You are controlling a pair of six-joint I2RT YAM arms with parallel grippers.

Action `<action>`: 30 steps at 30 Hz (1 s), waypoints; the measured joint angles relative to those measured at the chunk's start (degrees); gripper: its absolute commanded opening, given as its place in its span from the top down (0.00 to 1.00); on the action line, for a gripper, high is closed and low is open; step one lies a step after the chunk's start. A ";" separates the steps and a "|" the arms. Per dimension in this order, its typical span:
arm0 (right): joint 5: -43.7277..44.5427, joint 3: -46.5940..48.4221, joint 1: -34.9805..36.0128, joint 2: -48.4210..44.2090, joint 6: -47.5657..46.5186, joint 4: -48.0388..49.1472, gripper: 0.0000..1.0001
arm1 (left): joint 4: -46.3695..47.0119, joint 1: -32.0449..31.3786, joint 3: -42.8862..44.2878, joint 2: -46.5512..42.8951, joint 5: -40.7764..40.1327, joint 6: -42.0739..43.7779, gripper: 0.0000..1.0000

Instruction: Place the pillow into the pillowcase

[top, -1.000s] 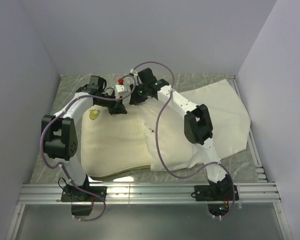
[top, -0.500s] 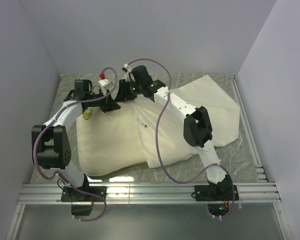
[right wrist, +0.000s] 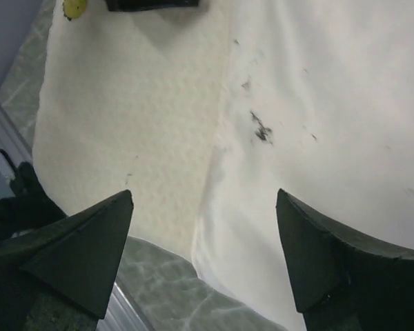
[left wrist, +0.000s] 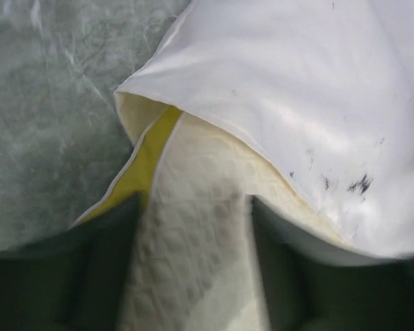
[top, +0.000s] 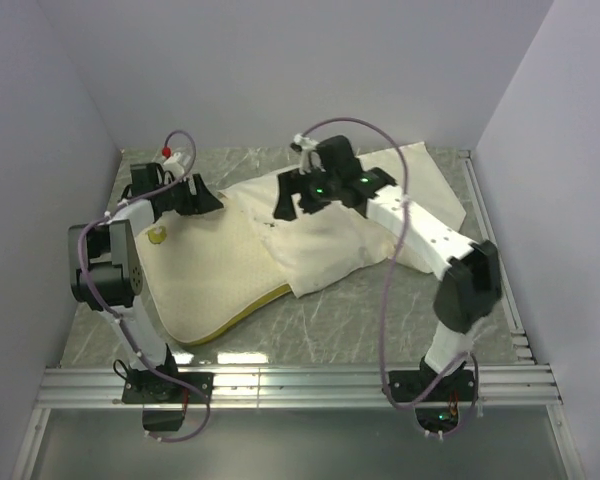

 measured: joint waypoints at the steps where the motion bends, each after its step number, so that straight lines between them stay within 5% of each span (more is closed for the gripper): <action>1: 0.48 -4.70 -0.74 -4.48 -0.46 0.09 0.10 | -2.27 -0.22 1.40 -0.59 -0.02 2.34 0.01; 9: 0.00 -38.82 -4.50 -31.95 0.55 2.36 0.09 | -26.69 -4.04 -0.04 -23.65 -4.55 30.58 0.01; 14: -1.27 -48.43 -8.17 -34.21 4.44 3.23 0.07 | -29.64 -24.13 -19.23 -45.03 -14.71 38.56 0.01; 19: -1.81 -56.43 -9.05 -36.65 7.21 6.80 0.07 | -32.65 -36.83 -30.71 -47.28 -23.76 39.30 0.01; 24: -2.05 -60.46 -9.03 -37.48 8.13 10.27 0.09 | -27.87 -44.13 -32.06 -41.92 -32.85 37.40 0.01; 27: -1.99 -61.13 -8.39 -37.48 7.74 11.93 0.15 | -24.92 -45.90 -31.45 -36.26 -37.07 34.69 0.65; 28: -1.49 -61.16 -7.91 -37.48 7.41 12.26 0.19 | -25.24 -45.92 -29.79 -33.55 -37.99 33.83 0.98; 30: -0.37 -61.16 -6.82 -37.48 6.73 12.87 0.21 | -26.77 -44.89 -24.63 -28.17 -37.38 32.28 1.00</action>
